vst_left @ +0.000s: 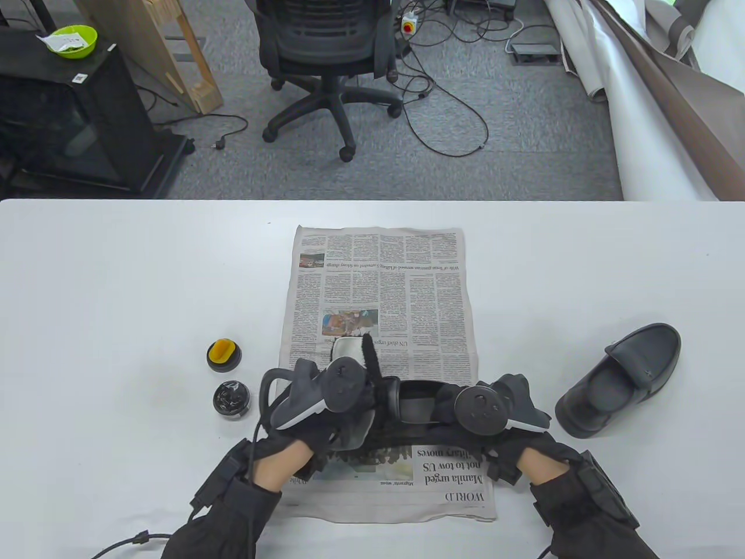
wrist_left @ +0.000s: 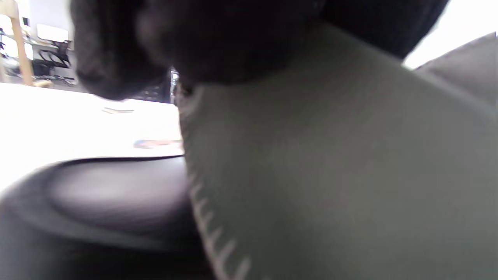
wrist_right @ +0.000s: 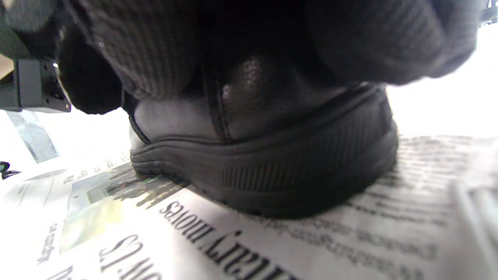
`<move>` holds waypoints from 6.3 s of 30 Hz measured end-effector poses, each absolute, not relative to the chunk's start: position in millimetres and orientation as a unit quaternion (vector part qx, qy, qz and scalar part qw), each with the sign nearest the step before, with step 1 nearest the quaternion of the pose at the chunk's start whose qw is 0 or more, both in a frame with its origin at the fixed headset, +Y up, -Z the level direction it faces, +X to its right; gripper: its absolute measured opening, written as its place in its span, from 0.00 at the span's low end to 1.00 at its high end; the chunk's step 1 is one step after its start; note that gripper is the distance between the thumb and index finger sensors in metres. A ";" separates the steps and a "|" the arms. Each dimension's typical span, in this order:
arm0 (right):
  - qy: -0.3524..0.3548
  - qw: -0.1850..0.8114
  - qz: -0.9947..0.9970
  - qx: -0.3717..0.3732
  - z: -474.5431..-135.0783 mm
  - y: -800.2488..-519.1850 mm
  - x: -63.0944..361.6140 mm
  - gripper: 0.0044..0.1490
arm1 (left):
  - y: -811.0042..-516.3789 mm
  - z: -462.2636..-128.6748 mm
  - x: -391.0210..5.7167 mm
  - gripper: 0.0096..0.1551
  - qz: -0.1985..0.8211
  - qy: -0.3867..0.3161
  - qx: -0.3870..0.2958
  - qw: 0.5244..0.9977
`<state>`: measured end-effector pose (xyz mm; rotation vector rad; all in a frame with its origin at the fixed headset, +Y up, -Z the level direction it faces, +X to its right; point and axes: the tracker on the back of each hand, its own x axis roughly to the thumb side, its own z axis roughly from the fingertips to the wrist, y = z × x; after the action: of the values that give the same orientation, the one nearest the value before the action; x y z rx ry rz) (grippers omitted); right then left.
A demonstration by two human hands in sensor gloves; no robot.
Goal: Dip and apply built-in sponge shoe polish on shoes
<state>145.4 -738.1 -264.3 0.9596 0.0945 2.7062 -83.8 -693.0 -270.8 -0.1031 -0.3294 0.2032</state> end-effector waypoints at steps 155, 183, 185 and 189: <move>0.034 0.121 0.937 0.327 -264.3 -740.8 144.0 0.25 | -704.9 -248.7 -75.6 0.29 0.129 -0.154 0.032 0.979; 0.034 0.122 0.937 0.327 -264.5 -741.0 143.6 0.25 | -696.6 -270.8 -133.7 0.26 0.053 -0.094 -0.095 0.990; 0.034 0.122 0.937 0.327 -264.5 -741.1 143.7 0.25 | -694.3 -262.4 -116.7 0.25 0.109 -0.138 -0.080 0.981; 0.035 0.121 0.937 0.327 -264.6 -741.1 143.8 0.25 | -700.0 -246.1 -84.5 0.25 0.141 -0.169 -0.041 0.975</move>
<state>143.8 -741.1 -264.6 0.9546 0.1011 2.7345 -84.5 -700.0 -246.1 -0.0827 -0.3406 0.2844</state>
